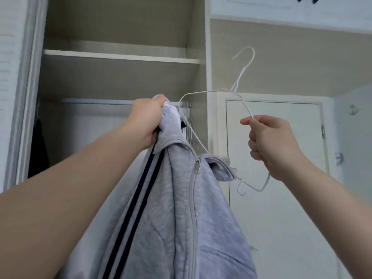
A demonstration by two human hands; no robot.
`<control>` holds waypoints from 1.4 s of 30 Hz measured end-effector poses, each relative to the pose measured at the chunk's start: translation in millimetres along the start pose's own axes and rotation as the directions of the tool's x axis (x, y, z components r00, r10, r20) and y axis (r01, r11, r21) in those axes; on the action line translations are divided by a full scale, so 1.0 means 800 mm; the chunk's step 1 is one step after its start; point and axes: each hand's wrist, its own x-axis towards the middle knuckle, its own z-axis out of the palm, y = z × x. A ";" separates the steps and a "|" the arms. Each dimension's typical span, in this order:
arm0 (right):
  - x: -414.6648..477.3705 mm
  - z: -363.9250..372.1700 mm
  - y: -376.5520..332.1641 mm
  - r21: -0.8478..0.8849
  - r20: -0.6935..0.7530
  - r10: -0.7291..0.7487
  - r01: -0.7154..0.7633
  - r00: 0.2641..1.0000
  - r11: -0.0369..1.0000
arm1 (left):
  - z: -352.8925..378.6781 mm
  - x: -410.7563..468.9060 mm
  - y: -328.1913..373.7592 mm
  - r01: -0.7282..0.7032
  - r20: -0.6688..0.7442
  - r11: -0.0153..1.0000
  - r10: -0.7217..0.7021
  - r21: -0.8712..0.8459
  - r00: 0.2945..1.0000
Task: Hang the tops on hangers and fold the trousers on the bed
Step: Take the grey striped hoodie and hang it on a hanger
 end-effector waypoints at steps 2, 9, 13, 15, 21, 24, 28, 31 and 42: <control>-0.024 -0.035 0.002 0.031 -0.003 0.006 -0.006 1.000 1.000 | 0.016 -0.034 -0.007 0.051 0.006 0.999 -0.051 0.018 0.999; -0.106 -0.180 0.034 0.204 0.088 0.075 -0.091 0.993 0.975 | 0.064 -0.165 -0.052 0.127 -0.035 0.980 -0.123 0.153 0.992; -0.166 -0.268 0.069 0.326 0.103 0.100 -0.129 0.990 0.937 | 0.078 -0.241 -0.097 0.146 -0.110 0.960 -0.123 0.237 0.986; -0.186 -0.298 0.087 0.331 0.121 0.165 -0.196 0.979 0.923 | 0.085 -0.277 -0.119 0.169 -0.115 0.945 -0.142 0.281 0.983; -0.220 -0.362 0.140 0.120 0.219 0.514 -0.546 0.829 0.829 | 0.097 -0.378 -0.182 0.163 -0.029 0.815 -0.177 0.555 0.984; -0.273 -0.408 0.157 0.087 0.284 0.520 -0.562 0.805 0.823 | 0.099 -0.426 -0.212 0.114 0.020 0.719 -0.175 0.686 0.984; -0.354 -0.466 0.150 -0.012 0.365 0.484 -0.515 0.795 0.857 | 0.102 -0.478 -0.245 0.121 0.045 0.591 -0.258 0.797 0.965; -0.411 -0.498 0.142 -0.081 0.378 0.457 -0.462 0.805 0.883 | 0.105 -0.511 -0.264 0.078 0.097 0.528 -0.296 0.846 0.950; -0.493 -0.525 0.113 -0.348 0.474 0.516 -0.387 0.713 0.854 | 0.115 -0.613 -0.267 -0.108 0.306 0.529 -0.302 0.841 0.903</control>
